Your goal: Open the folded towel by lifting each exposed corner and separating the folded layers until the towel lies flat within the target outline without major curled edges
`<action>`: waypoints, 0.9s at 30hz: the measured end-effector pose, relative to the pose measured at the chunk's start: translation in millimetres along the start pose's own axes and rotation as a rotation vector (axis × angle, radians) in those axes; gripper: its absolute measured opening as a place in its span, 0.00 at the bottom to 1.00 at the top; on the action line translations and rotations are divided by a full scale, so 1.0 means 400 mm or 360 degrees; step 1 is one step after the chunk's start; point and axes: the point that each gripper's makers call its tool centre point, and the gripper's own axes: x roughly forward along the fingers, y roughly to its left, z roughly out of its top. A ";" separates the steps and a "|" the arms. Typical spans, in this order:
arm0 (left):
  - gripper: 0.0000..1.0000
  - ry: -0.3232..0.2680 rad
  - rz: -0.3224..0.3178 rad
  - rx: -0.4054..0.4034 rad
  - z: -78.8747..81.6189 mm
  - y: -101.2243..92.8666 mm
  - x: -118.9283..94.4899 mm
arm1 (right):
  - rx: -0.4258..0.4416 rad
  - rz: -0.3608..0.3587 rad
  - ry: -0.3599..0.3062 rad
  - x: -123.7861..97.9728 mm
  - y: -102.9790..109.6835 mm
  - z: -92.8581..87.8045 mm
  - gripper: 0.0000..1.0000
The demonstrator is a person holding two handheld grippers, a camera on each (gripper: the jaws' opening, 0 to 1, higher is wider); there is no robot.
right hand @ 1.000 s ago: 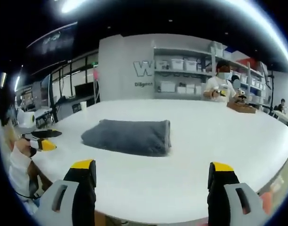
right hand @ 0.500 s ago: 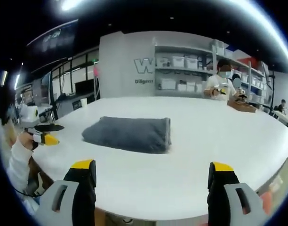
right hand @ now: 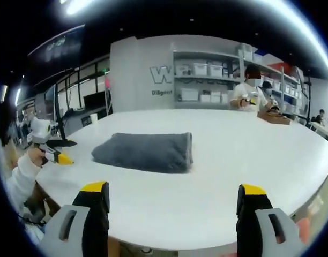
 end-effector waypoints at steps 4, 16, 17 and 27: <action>0.96 0.0020 -0.0012 0.0032 0.002 0.009 0.024 | 0.0006 0.0003 -0.0001 0.000 -0.001 0.001 0.99; 0.96 0.0121 -0.0171 0.0037 -0.026 -0.011 0.116 | 0.0028 0.0015 -0.0020 -0.011 -0.007 0.007 0.99; 0.96 0.0124 -0.0172 0.0035 -0.027 -0.012 0.119 | 0.0031 0.0017 -0.0022 -0.011 -0.007 0.008 0.99; 0.91 0.0095 -0.0183 -0.0041 -0.037 0.014 0.167 | 0.0040 0.0026 -0.0029 -0.018 -0.003 0.008 0.99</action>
